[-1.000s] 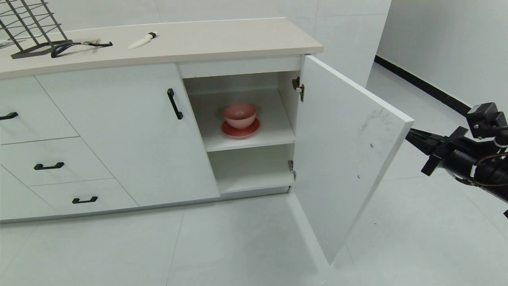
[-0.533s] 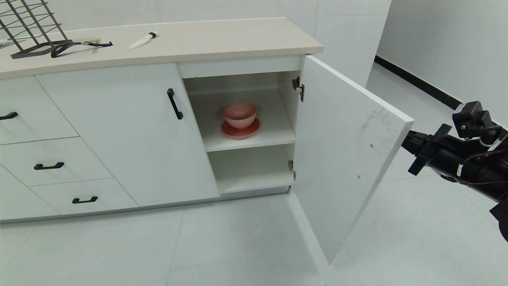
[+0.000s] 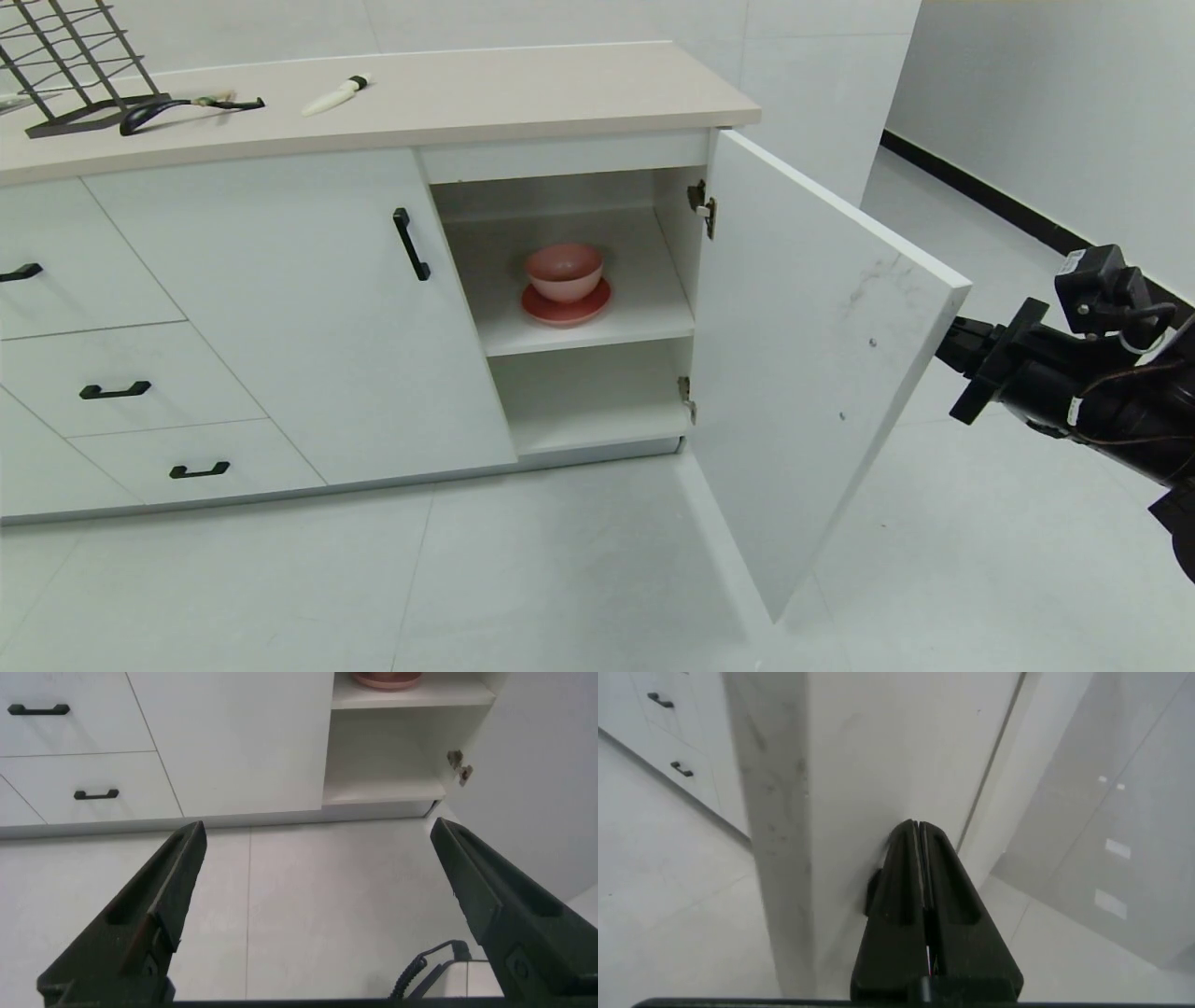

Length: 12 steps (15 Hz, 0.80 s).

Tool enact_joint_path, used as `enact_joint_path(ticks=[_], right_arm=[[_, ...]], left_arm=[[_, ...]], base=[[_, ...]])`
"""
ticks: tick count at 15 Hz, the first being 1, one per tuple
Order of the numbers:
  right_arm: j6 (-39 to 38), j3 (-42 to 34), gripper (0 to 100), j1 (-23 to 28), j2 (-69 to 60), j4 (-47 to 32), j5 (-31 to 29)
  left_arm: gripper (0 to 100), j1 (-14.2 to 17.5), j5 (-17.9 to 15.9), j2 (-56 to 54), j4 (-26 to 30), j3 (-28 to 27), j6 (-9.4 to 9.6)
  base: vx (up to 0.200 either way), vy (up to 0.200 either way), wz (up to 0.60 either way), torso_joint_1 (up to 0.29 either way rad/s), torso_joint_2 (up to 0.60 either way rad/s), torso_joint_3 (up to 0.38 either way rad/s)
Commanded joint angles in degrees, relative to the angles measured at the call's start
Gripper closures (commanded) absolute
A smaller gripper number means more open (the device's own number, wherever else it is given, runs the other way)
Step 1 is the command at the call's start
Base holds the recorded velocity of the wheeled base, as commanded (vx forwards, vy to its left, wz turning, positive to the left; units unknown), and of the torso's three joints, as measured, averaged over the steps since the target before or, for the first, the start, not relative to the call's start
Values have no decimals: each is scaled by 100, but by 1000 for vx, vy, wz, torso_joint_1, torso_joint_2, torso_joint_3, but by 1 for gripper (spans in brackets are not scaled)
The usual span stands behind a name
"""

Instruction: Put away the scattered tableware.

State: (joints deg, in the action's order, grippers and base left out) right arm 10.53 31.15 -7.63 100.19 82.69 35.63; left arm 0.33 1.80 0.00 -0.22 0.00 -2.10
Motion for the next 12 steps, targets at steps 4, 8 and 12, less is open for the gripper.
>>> enact_joint_path(ticks=[4, 8, 12], right_arm=[[1, -135, 100, -125, -132, 2, 5], [10, -170, 100, -476, -105, 2, 5], [10, -153, 100, -775, -35, 2, 5]], left_arm=[[0, 2, 4, 0, -4, 0, -1], [0, 2, 4, 0, -4, 0, -1], [0, 2, 4, 0, 4, 0, -1]], base=[[0, 0, 0, 0, 0, 0], [0, 0, 0, 0, 0, 0], [0, 0, 0, 0, 0, 0]])
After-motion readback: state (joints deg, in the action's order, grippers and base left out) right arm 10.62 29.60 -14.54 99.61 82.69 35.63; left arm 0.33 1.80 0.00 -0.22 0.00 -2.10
